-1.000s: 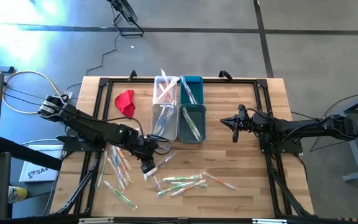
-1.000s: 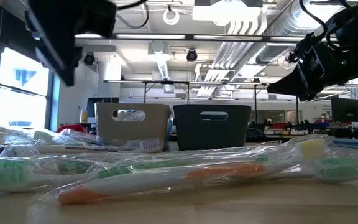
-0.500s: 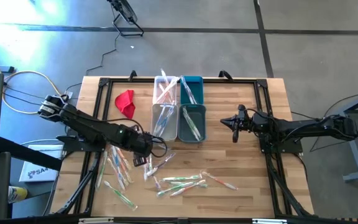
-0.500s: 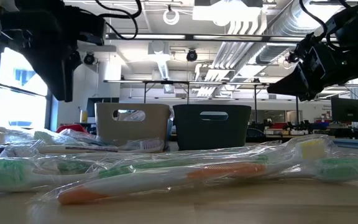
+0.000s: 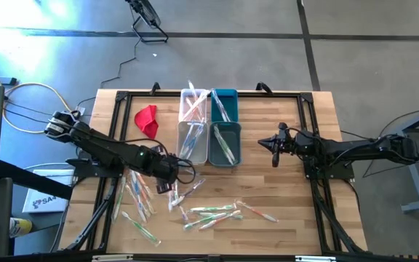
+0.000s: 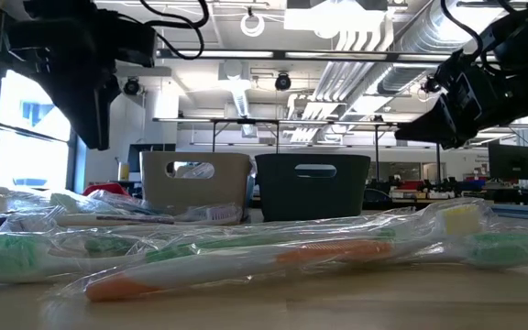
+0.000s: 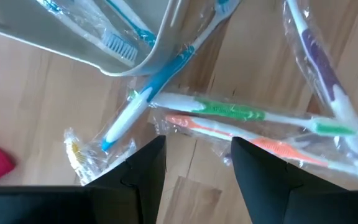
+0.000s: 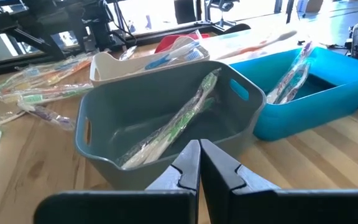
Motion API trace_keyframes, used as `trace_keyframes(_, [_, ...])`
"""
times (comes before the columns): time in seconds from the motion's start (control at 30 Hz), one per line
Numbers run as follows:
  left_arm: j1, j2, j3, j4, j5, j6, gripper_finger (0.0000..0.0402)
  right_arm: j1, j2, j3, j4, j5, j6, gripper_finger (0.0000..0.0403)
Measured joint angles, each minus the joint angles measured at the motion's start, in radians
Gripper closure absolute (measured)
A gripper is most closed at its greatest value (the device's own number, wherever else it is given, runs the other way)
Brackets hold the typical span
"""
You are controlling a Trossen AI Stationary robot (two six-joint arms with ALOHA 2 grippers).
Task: Pick & Place Toothbrushes
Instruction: Put the blue toothbrush into the gray bin
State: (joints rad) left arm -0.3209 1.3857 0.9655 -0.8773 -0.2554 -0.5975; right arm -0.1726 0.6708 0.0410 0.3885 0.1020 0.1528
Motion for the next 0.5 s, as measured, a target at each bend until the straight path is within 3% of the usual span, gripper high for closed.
trace_keyframes(0.2, [0.000, 0.000, -0.001, 0.074, 0.005, -0.011, 0.0226, 0.000, 0.000, 0.000, -0.022, 0.000, 0.000, 0.0399])
trace_keyframes(0.4, [0.000, 0.000, -0.001, -0.022, -0.025, 0.000, 0.0226, 0.000, 0.000, 0.000, -0.024, 0.000, 0.000, 0.0399])
trace_keyframes(0.5, [0.001, 0.000, -0.032, 0.004, -0.029, -0.001, 0.0226, 0.000, 0.000, 0.000, -0.025, 0.000, 0.000, 0.0399])
